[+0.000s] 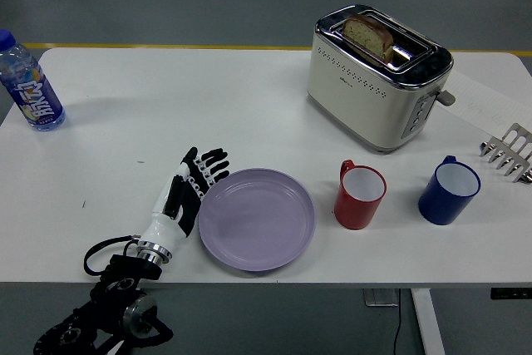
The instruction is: Push plate across desktop
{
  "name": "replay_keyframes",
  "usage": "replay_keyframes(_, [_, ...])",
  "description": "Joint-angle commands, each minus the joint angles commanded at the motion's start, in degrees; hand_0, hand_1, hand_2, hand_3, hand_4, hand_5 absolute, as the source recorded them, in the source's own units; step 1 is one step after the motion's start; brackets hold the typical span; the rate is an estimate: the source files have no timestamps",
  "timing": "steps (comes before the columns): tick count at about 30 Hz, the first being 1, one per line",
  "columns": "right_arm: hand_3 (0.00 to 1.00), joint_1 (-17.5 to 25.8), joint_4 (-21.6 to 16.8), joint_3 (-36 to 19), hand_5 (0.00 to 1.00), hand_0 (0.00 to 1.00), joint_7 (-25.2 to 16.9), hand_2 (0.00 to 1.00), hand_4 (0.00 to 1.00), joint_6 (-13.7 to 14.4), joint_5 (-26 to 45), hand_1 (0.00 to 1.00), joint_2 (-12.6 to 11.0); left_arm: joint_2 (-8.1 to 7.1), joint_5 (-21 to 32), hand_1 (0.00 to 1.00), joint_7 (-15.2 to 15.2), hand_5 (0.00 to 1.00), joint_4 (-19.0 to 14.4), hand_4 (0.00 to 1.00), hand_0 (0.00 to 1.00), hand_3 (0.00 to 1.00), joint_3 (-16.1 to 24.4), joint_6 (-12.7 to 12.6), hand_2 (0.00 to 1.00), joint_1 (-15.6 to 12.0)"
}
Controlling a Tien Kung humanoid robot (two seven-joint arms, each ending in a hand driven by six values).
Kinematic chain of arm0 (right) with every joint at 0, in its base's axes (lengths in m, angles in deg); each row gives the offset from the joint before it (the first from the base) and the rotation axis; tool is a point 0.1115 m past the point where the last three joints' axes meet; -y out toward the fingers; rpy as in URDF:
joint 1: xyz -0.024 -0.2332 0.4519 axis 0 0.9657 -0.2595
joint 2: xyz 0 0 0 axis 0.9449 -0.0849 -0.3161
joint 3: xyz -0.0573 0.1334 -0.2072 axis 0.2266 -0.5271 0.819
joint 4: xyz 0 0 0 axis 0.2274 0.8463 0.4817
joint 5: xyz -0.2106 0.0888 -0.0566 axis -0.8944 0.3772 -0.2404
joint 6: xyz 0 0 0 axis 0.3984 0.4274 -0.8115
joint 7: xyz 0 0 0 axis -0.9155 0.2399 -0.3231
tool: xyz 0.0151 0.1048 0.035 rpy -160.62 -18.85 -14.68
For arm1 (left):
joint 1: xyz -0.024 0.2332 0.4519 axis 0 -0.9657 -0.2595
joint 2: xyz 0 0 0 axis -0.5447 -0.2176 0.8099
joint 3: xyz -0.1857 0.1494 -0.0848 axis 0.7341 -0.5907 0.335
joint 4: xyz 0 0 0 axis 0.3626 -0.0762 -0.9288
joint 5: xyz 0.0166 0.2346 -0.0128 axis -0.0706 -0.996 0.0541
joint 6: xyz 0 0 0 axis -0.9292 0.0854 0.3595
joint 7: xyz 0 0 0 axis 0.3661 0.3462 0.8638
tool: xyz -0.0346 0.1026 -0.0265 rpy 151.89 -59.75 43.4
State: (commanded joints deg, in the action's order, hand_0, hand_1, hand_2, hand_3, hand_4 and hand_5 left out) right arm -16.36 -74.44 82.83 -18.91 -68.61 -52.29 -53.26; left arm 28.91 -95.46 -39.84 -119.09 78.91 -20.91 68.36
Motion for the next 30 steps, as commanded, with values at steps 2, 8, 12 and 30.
replay_keyframes(2, [0.655, 0.1, 0.0, 0.1, 0.444, 0.592, 0.0, 0.741, 0.445, 0.0, 0.1, 0.595, 0.0, 0.0, 0.0, 0.797, 0.0, 0.998, -0.3, 0.616, 0.776, 0.694, -0.5, 0.0, 0.793, 0.0])
replay_keyframes(8, [0.655, 0.3, 0.0, 0.3, 0.444, 0.592, 0.0, 0.741, 0.446, 0.0, 0.3, 0.594, 0.0, 0.0, 0.1, 0.797, -0.1, 0.998, -0.5, 0.614, 0.776, 0.695, -1.3, -0.1, 0.794, -0.2])
replay_keyframes(12, [0.655, 0.5, 0.1, 0.4, 0.444, 0.591, 0.0, 0.74, 0.446, 0.0, 0.5, 0.594, 0.0, 0.0, 0.1, 0.797, -0.2, 0.998, -0.6, 0.611, 0.776, 0.697, -1.5, -0.3, 0.794, -0.4])
replay_keyframes(30, [0.654, 0.7, 0.1, 0.7, 0.445, 0.591, 0.0, 0.737, 0.444, 0.0, 0.5, 0.594, 0.0, 0.0, -1.5, 0.797, -1.1, 0.998, -2.4, 0.61, 0.775, 0.695, 4.4, -2.4, 0.794, -1.3])
